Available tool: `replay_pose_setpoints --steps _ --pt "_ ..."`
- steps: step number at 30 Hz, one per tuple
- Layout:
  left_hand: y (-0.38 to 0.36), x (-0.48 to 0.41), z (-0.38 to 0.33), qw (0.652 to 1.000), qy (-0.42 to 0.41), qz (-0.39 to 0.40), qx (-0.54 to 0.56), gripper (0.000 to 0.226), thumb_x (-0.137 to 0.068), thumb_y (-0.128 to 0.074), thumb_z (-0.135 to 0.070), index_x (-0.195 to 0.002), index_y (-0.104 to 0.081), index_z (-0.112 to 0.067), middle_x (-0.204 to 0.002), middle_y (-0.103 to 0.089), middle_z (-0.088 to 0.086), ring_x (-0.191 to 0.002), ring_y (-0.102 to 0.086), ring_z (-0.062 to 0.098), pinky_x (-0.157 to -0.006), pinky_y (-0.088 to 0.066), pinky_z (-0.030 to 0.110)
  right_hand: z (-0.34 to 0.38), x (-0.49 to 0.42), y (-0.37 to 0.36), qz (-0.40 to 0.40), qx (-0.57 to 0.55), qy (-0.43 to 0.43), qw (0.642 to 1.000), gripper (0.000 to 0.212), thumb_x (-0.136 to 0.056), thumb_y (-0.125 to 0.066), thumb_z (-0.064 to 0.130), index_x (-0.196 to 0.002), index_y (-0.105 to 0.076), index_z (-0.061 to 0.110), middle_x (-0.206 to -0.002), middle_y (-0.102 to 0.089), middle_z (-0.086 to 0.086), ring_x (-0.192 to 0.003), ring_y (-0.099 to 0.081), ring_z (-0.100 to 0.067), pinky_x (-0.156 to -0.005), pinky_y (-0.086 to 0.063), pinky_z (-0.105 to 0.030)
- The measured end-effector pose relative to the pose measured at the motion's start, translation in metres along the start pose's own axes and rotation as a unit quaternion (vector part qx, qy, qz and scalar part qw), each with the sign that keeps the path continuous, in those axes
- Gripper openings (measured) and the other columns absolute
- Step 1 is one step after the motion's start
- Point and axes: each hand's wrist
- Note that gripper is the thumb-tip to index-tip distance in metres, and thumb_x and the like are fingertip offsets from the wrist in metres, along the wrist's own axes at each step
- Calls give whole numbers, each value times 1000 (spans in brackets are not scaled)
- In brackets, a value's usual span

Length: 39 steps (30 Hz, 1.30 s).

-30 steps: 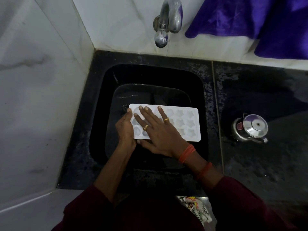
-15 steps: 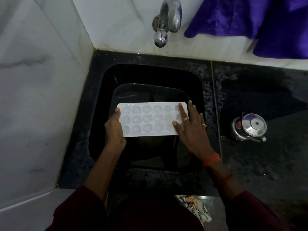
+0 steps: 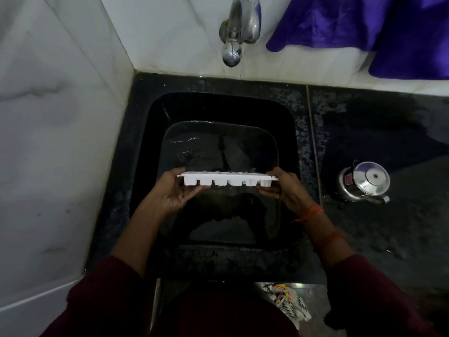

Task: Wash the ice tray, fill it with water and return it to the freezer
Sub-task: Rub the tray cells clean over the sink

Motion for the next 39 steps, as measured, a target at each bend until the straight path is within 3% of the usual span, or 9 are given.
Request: replay_pose_setpoints --steps 5,12,15,19,26,30,34,36,39 --pt "-2 -13 5 1000 27 6 -8 49 -99 -55 -37 -127 -59 4 -120 -65 31 -74 -73 45 -49 -60 33 -2 -6 5 10 3 -13 1000 24 -97 -50 26 -106 -56 5 -89 -70 -19 -59 -73 -24 -53 -61 -31" --pt "-12 -25 4 999 28 15 -42 60 -93 -57 -57 -116 -71 -3 -105 -75 20 -84 -75 37 -72 -60 40 7 -3 5 9 73 56 996 70 -81 -63 67 -119 -56 8 -86 -72 -19 -78 -75 -34 -79 -61 -49" --pt "-17 -25 -1 996 48 2 -80 77 -84 -59 -72 -112 -72 -1 -101 -76 17 -81 -76 29 -70 -62 37 15 -3 7 -28 171 87 981 88 -72 -57 83 -97 -71 0 -73 -74 -19 -70 -75 -30 -75 -62 -46" --pt "-21 -20 -9 977 76 -24 -199 102 -72 -35 -95 -95 -71 -2 -77 -75 12 -56 -72 19 -45 -57 26 31 -3 7 -93 271 140 948 101 -66 -39 97 -64 -72 1 -59 -71 -13 -65 -73 -26 -82 -59 -43" --pt "-12 -20 -2 972 90 -40 -212 93 -73 -37 -93 -79 -68 -6 -71 -74 7 -50 -69 15 -41 -53 21 31 -8 12 -91 319 143 933 101 -72 -34 94 -61 -71 1 -54 -68 -14 -62 -70 -24 -87 -56 -40" --pt "-8 -24 2 984 81 -3 -156 79 -89 -41 -75 -105 -72 -4 -87 -77 10 -63 -74 17 -50 -58 24 23 -23 15 -40 297 157 941 74 -74 -45 85 -78 -79 20 -72 -74 -15 -79 -73 -29 -90 -54 -49" --pt "-15 -19 -5 999 14 27 -36 44 -101 -49 -37 -123 -62 -2 -100 -74 21 -80 -74 34 -58 -62 40 23 -35 21 55 289 226 929 22 -84 -60 40 -96 -75 29 -108 -74 -1 -103 -68 -22 -93 -53 -37" --pt "-17 -21 -10 999 -24 35 -21 40 -104 -47 -37 -120 -64 -4 -102 -75 19 -84 -75 33 -63 -61 42 29 -32 21 104 347 248 899 30 -84 -66 30 -113 -69 40 -126 -64 9 -115 -59 -11 -95 -47 -26" --pt "-22 -25 -18 995 -89 15 -38 43 -104 -45 -46 -116 -66 -11 -103 -77 12 -89 -76 26 -78 -57 42 52 -30 6 101 377 284 876 36 -91 -67 37 -126 -61 37 -131 -58 7 -117 -57 -9 -100 -46 -28"
Point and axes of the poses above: each hand's wrist, its own x-axis away from the middle knuckle, its own y-axis out of the back of the hand, z = x × y
